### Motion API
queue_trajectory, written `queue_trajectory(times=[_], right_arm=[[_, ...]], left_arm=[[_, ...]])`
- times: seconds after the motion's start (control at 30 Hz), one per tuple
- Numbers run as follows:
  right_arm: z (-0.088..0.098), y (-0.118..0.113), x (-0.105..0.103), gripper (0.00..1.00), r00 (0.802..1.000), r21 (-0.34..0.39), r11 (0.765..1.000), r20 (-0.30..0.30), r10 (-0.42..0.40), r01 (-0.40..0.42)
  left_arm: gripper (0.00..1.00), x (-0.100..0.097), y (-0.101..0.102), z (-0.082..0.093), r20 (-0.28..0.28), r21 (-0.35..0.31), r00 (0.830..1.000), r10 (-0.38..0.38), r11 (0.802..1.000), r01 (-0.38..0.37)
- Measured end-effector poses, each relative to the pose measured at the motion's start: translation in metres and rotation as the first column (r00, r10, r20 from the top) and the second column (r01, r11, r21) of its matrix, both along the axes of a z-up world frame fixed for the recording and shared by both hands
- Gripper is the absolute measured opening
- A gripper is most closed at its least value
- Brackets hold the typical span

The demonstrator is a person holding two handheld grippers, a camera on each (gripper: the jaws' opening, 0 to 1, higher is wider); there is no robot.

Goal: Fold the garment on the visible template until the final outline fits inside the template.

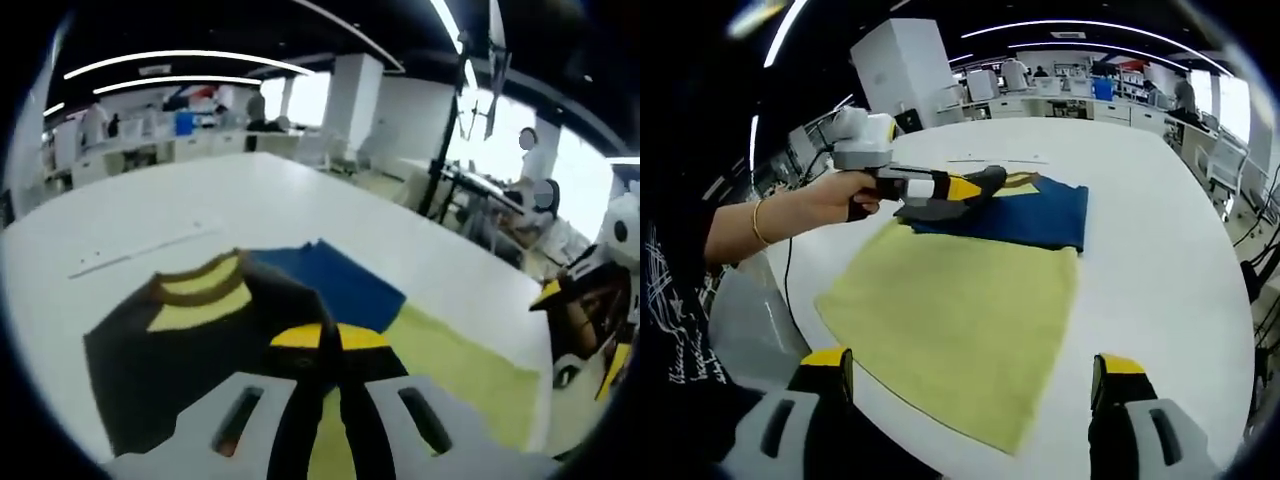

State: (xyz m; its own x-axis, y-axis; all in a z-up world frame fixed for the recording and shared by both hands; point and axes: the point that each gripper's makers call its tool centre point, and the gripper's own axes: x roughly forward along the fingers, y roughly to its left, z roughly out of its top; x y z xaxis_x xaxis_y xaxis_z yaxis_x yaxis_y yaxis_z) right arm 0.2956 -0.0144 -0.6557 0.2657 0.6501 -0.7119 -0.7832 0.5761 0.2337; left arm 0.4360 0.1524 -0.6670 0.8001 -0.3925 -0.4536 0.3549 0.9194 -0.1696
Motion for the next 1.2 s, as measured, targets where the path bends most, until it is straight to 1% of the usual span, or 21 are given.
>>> queue_trajectory(times=[0.2, 0.33, 0.47, 0.53, 0.63, 1.03, 1.13, 1.2], right_arm=[[-0.001, -0.003, -0.002, 0.99, 1.0, -0.006, 1.0, 0.0, -0.008, 0.008], [-0.002, -0.004, -0.003, 0.99, 1.0, -0.005, 1.0, -0.004, -0.013, 0.013], [-0.003, -0.005, -0.005, 0.99, 1.0, -0.005, 1.0, -0.01, -0.01, 0.01], [-0.003, -0.005, -0.004, 0.99, 1.0, -0.006, 1.0, -0.008, -0.009, 0.009], [-0.004, -0.006, -0.004, 0.99, 1.0, -0.011, 1.0, -0.008, -0.008, 0.008], [-0.004, -0.006, -0.003, 0.99, 1.0, -0.01, 1.0, -0.01, -0.007, 0.007], [-0.005, -0.007, -0.004, 0.99, 1.0, -0.012, 1.0, -0.012, -0.007, 0.007], [-0.005, -0.007, -0.004, 0.99, 1.0, -0.01, 1.0, -0.012, -0.009, 0.009]], left_arm=[[0.0, 0.0, -0.007, -0.02, -0.035, 0.012, 0.999, -0.013, 1.0, 0.014], [0.01, 0.001, -0.014, -0.03, -0.058, 0.015, 0.998, -0.026, 1.0, 0.027], [0.01, 0.003, -0.02, -0.036, -0.068, 0.023, 0.997, -0.045, 0.999, 0.046], [0.01, 0.005, -0.023, -0.038, -0.073, 0.02, 0.996, -0.047, 0.999, 0.049], [0.01, 0.007, -0.025, -0.04, -0.083, -0.003, 0.996, -0.042, 0.999, 0.042], [0.03, 0.007, -0.035, -0.049, -0.099, 0.04, 0.993, -0.059, 0.997, 0.064], [0.04, 0.006, -0.035, -0.048, -0.097, 0.054, 0.994, -0.055, 0.997, 0.061], [0.05, 0.007, -0.035, -0.038, -0.066, 0.061, 0.997, -0.051, 0.997, 0.055]])
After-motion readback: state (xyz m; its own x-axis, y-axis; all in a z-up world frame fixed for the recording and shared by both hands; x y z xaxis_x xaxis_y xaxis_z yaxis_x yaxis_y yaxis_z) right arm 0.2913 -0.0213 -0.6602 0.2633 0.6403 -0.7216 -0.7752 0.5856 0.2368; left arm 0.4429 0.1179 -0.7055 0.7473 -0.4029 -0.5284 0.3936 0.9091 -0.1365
